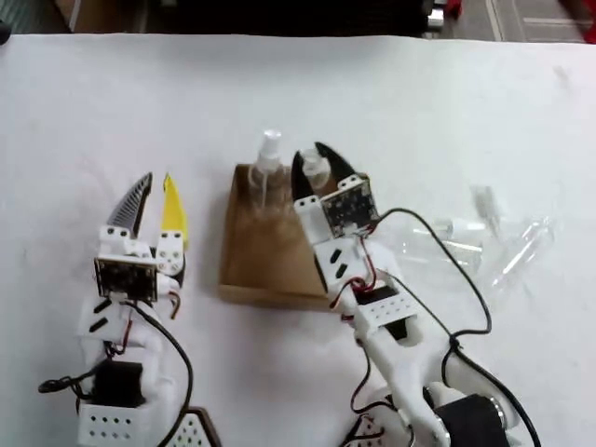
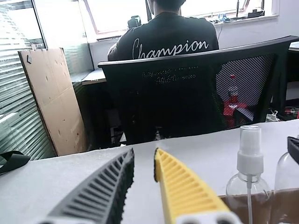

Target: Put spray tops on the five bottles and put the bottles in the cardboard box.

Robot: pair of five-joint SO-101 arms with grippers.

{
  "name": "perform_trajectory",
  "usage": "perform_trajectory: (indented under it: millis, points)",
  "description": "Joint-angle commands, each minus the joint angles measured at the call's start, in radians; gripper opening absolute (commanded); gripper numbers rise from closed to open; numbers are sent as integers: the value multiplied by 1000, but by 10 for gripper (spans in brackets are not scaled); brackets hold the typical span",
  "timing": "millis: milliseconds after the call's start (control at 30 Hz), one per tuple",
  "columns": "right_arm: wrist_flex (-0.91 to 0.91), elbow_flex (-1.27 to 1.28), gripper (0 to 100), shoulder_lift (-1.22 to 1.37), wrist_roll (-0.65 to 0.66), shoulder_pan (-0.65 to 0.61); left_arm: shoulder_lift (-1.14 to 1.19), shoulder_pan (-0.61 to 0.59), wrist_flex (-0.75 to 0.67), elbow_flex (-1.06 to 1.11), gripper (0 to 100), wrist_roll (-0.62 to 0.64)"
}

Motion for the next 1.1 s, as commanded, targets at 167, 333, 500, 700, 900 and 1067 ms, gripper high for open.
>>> perform_trajectory:
  millis: [167, 333, 500, 700, 900, 1067]
  points:
    - [-22, -81, 15, 96, -5, -31, -12, 10, -28, -14, 76, 3]
    - [-24, -107, 15, 137, -5, -33, -12, 12, -28, -14, 76, 5]
    - [-25, -114, 15, 137, -5, -27, -12, 12, -26, -14, 76, 6]
    - [-71, -106, 15, 147, 77, -35, -12, 12, -25, -14, 76, 6]
    - [-67, -104, 15, 147, 127, -33, -12, 12, -25, -14, 76, 5]
    - [-68, -106, 15, 147, 121, -36, -12, 12, -25, -14, 76, 5]
